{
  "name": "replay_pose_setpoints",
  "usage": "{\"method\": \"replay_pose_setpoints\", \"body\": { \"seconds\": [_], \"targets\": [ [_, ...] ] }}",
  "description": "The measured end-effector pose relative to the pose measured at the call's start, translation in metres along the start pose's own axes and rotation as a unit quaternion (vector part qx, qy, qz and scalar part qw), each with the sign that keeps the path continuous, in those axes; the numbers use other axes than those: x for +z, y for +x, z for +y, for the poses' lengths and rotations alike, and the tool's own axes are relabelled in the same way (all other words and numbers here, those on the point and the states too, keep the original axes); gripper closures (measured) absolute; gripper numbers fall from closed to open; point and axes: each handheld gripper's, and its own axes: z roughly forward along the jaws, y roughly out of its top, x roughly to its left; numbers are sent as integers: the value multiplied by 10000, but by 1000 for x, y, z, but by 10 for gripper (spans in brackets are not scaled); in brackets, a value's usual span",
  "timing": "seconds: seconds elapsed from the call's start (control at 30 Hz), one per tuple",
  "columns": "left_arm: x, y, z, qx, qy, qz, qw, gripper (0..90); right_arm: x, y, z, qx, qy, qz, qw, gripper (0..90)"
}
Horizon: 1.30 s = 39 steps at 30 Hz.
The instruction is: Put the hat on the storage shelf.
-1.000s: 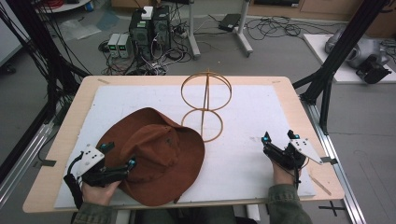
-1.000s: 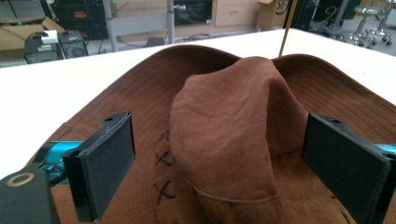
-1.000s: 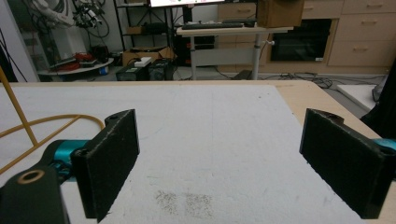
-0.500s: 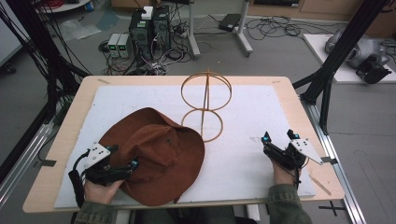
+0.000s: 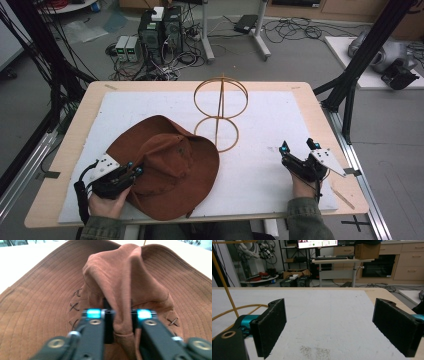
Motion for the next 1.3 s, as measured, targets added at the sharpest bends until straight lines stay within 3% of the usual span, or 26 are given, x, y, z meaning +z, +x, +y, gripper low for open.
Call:
{"method": "replay_pose_setpoints", "body": {
  "seconds": [0.27,0.43,0.73,1.1,1.3],
  "targets": [
    [-1,-1,-1,147,-79,18,9999,879,0,0,0,-5,5,-1,10000,111],
    [-2,0,-2,9,-145,6,9999,878,0,0,0,-19,-12,-10,10000,111],
    [-6,-4,-1,129,-301,43,9995,877,0,0,0,-16,-6,8,10000,111],
    [-19,-7,1,270,-841,116,9960,877,0,0,0,2,-6,16,10000,111],
    [-27,-4,5,189,-1116,100,9935,877,1,0,0,-17,-1,14,10000,111]
  ]
}}
